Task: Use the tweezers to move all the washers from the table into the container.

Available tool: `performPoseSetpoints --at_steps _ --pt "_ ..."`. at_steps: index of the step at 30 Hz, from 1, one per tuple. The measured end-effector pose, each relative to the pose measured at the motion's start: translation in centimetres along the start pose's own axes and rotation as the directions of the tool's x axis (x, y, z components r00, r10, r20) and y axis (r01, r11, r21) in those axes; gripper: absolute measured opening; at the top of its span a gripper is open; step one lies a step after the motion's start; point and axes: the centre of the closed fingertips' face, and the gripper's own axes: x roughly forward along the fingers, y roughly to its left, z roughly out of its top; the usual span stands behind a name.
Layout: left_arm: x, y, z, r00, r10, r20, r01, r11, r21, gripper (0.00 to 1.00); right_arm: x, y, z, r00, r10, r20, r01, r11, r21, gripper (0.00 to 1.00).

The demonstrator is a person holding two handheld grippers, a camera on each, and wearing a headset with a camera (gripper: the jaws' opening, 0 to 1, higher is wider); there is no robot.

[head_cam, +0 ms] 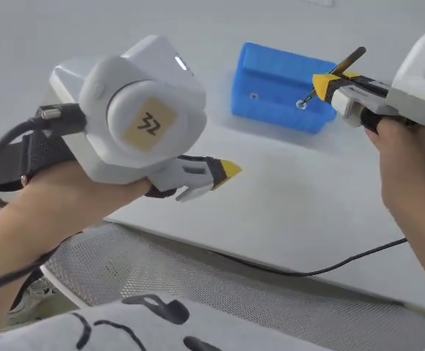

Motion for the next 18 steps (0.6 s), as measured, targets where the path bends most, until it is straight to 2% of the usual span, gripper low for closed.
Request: performPoseSetpoints --at_steps 2,3,4,6,7,9,18 --pt "0.0 0.2 0.0 1.0 0.007 -0.001 -0.007 1.0 0.006 0.86 0.2 -0.4 0.3 0.9999 -0.01 0.01 0.01 1.0 0.001 0.04" --pt "-0.1 0.3 0.0 0.9999 0.012 -0.001 -0.012 1.0 0.01 0.85 0.5 -1.0 0.3 0.999 -0.041 0.016 0.041 0.999 -0.009 0.04" --pt "-0.1 0.4 0.0 0.9999 0.015 -0.003 -0.015 1.0 0.012 0.85 0.7 -1.2 0.2 0.9989 -0.045 0.013 0.045 0.999 -0.014 0.04" --pt "-0.1 0.5 0.0 0.9998 0.018 -0.004 -0.018 1.0 0.016 0.84 1.3 -1.9 -0.2 0.9982 -0.06 0.0 0.06 0.998 -0.006 0.04" --pt "-0.1 0.5 0.1 0.9998 0.02 -0.003 -0.019 1.0 0.017 0.84 1.7 -2.8 -0.5 0.9968 -0.079 -0.004 0.079 0.997 -0.004 0.04" --pt "-0.1 0.6 0.2 0.9998 0.021 0.001 -0.021 1.0 0.015 0.84 2.4 -3.4 -1.3 0.9936 -0.111 -0.023 0.11 0.994 -0.017 0.04" --pt "-0.3 0.7 0.0 0.9995 0.03 -0.006 -0.03 0.999 0.013 0.83 3.9 -3.7 -3.5 0.9894 -0.117 -0.086 0.113 0.992 -0.047 0.04"
